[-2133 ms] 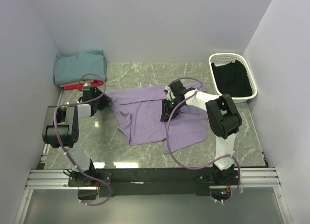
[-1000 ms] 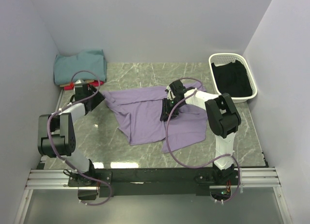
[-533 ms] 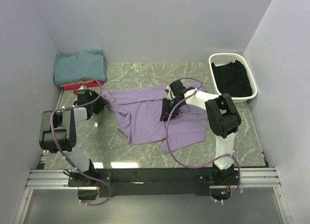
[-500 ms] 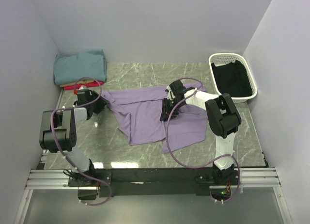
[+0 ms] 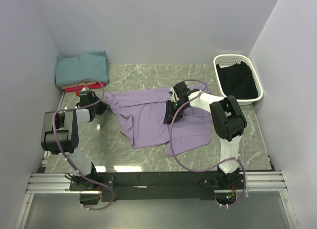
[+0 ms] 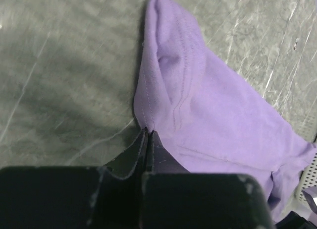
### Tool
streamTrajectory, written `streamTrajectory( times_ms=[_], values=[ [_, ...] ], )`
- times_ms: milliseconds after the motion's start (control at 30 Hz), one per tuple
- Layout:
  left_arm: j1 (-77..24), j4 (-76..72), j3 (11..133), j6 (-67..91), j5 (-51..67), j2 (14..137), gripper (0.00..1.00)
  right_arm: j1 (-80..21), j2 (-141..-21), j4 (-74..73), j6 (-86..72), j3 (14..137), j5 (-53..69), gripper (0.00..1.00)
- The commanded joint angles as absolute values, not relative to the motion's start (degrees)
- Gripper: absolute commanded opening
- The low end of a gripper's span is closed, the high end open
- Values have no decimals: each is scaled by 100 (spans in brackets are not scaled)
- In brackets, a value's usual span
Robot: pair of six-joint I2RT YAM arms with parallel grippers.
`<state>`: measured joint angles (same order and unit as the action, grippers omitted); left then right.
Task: Fold and stack the t-shirts
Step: Fold the tshirt
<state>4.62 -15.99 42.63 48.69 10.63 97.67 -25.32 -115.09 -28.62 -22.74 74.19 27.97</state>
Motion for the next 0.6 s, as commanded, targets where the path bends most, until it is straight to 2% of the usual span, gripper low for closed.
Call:
streamTrajectory(
  times_ms=[0, 233, 367, 533, 567],
  values=[
    [457, -1223, 4824, 4343, 853, 9694, 1, -2443, -12147, -2936, -1960, 6944, 906, 39],
    [597, -19, 5782, 3402, 571, 9606, 1, -2434, -12085, -2988, -2179, 6750, 519, 39],
    [598, 1210, 6398, 2981, 63, 9756, 1, -2426, -12146, -3085, -2241, 6742, 369, 38],
    [598, 1809, 6793, 2725, -895, 9895, 1, -2417, -12103, -3076, -2294, 6680, 255, 38],
    [598, 2028, 6916, 2725, -1062, 10001, 4, -2426, -12111, -3094, -2303, 6697, 246, 38]
  ],
)
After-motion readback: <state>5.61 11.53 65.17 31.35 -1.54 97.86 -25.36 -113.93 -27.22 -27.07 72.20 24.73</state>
